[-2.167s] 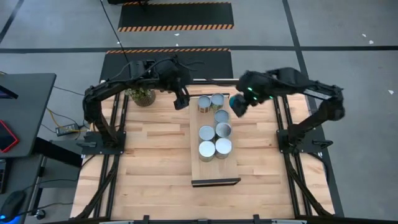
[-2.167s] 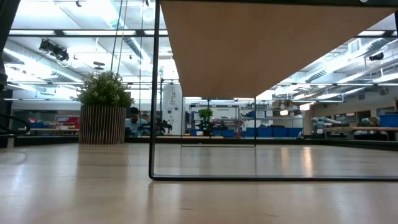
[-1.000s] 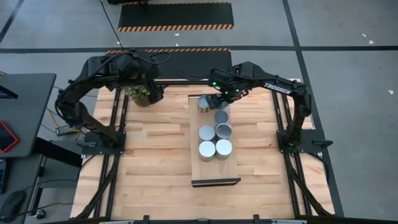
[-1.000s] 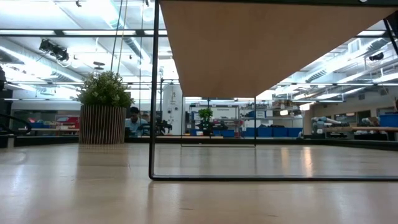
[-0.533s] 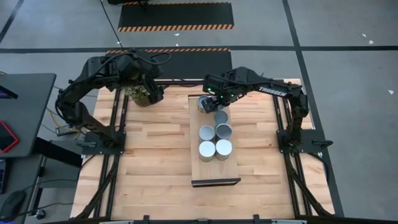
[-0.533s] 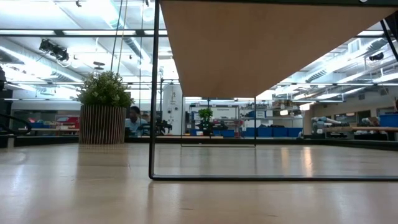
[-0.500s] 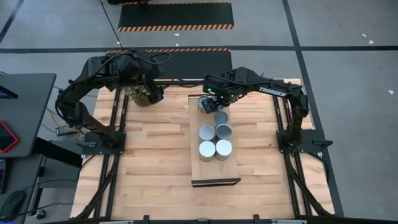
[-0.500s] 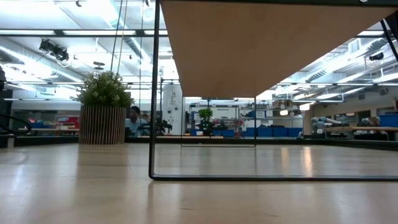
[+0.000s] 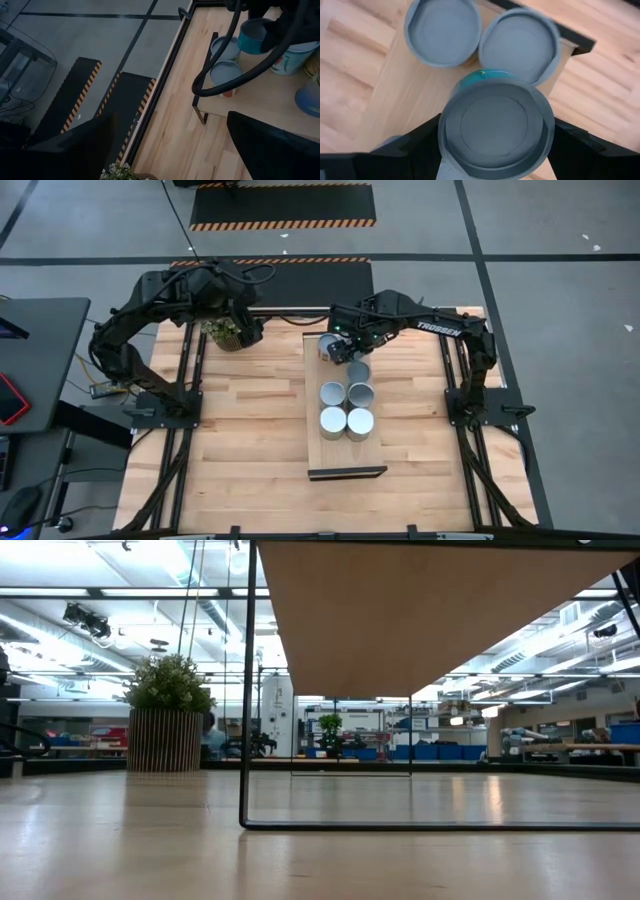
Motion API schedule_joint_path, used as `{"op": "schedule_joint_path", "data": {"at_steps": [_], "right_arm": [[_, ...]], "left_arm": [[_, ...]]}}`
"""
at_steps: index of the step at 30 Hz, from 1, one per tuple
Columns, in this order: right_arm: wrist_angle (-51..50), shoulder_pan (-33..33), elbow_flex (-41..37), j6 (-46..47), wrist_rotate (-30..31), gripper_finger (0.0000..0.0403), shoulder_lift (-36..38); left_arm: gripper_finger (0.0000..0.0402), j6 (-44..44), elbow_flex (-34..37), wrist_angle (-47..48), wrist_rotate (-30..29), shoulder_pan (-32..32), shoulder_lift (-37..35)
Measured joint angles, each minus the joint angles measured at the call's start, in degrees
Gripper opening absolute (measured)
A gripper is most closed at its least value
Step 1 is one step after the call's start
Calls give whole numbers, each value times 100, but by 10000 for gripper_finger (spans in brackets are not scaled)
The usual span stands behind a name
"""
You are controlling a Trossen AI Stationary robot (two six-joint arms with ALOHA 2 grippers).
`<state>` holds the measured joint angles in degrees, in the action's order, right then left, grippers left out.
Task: Pick and place cans onto a shelf
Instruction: Put the canned tuna on the shelf
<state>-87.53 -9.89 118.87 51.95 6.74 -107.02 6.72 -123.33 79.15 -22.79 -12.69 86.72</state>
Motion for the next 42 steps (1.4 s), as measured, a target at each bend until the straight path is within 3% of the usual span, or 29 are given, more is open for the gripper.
{"op": "schedule_joint_path", "data": {"at_steps": [12, 42], "right_arm": [[-254, -79, -9, 49, 300, 300, 63], [-160, 148, -306, -18, 64, 300, 52]], "left_arm": [[385, -4, 0, 29, 0, 0, 0], [385, -16, 0, 44, -7, 0, 0]]}}
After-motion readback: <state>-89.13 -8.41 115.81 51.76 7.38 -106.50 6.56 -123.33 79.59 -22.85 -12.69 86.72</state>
